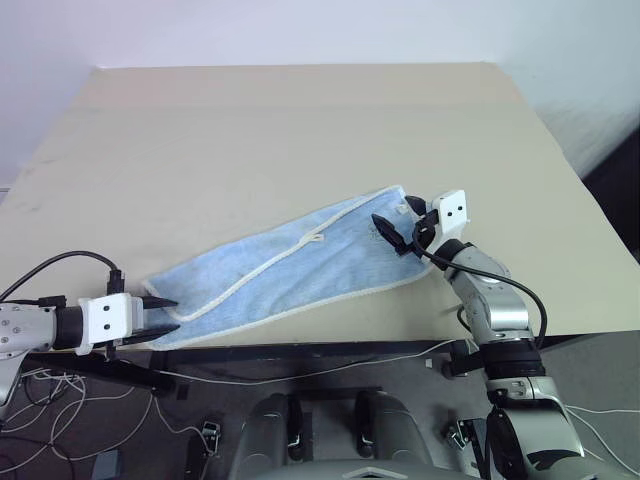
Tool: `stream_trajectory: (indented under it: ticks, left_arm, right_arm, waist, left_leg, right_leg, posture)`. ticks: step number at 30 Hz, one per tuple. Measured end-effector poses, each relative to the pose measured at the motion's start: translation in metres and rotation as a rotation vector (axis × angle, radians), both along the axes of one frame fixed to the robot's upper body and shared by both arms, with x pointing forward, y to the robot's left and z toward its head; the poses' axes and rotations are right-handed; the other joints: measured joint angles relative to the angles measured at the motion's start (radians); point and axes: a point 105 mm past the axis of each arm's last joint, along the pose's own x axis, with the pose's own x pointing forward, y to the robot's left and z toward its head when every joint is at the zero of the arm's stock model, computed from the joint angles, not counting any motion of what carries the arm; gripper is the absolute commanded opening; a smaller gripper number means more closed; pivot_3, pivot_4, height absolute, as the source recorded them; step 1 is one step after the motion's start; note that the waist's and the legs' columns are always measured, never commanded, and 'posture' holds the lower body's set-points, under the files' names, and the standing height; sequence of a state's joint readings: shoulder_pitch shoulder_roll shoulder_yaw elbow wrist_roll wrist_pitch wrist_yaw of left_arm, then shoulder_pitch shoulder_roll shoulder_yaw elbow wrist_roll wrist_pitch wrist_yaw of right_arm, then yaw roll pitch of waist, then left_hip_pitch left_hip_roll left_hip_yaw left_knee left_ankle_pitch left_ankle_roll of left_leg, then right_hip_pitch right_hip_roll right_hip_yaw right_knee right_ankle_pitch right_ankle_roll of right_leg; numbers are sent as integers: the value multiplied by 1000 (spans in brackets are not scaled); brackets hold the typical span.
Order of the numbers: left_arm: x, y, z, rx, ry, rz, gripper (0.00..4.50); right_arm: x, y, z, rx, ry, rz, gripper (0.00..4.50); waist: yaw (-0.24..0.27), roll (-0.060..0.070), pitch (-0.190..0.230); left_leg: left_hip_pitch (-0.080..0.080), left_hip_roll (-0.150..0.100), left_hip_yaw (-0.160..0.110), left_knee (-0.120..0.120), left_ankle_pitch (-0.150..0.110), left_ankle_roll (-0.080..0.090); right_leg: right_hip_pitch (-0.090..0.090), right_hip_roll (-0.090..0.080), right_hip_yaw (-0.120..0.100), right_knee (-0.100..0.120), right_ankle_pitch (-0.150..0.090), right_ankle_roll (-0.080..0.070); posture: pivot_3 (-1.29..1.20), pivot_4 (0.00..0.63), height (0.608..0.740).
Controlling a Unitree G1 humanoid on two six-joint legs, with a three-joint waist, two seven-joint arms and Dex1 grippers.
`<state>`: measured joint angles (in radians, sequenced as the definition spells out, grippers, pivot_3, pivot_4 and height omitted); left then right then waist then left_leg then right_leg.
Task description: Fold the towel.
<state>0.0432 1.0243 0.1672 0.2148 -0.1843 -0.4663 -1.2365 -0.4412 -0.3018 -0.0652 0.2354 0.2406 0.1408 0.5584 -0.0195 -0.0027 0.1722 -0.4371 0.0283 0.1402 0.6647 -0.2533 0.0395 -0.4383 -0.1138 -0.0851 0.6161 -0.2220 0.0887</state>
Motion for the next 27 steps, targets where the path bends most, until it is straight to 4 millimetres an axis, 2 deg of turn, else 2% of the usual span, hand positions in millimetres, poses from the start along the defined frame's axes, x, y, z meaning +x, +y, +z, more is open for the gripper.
stream_trajectory:
  ticks: [9, 15, 21, 27]
  left_arm:
    - [9, -5, 3, 51, -68, -54, 1898]
    - [12, -1, 2, 55, -77, -33, 16]
    - [12, -2, 3, 2, -60, -8, 16]
    - [18, -8, 8, -240, 32, 131, 16]
  right_arm:
    - [0, 0, -1, 1, 1, -1, 4500]
    - [0, 1, -1, 5, 2, 1, 4500]
    - [0, 1, -1, 6, 2, 1, 4500]
    - [0, 0, 0, -7, 0, 0, 4500]
  waist:
    - [1, 0, 0]
    - [0, 0, 0]
    - [0, 0, 0]
    - [0, 0, 0]
  left_leg:
    - [0, 0, 0, 0, 0, 0]
    - [0, 0, 0, 0, 0, 0]
    - [0, 0, 0, 0, 0, 0]
    - [0, 0, 0, 0, 0, 0]
  right_leg:
    - [0, 0, 0, 0, 0, 0]
    - [0, 0, 0, 0, 0, 0]
    - [0, 0, 0, 0, 0, 0]
    - [0, 0, 0, 0, 0, 0]
  posture:
    - [0, 150, 740]
    - [0, 150, 740]
    - [0, 150, 740]
    - [0, 150, 740]
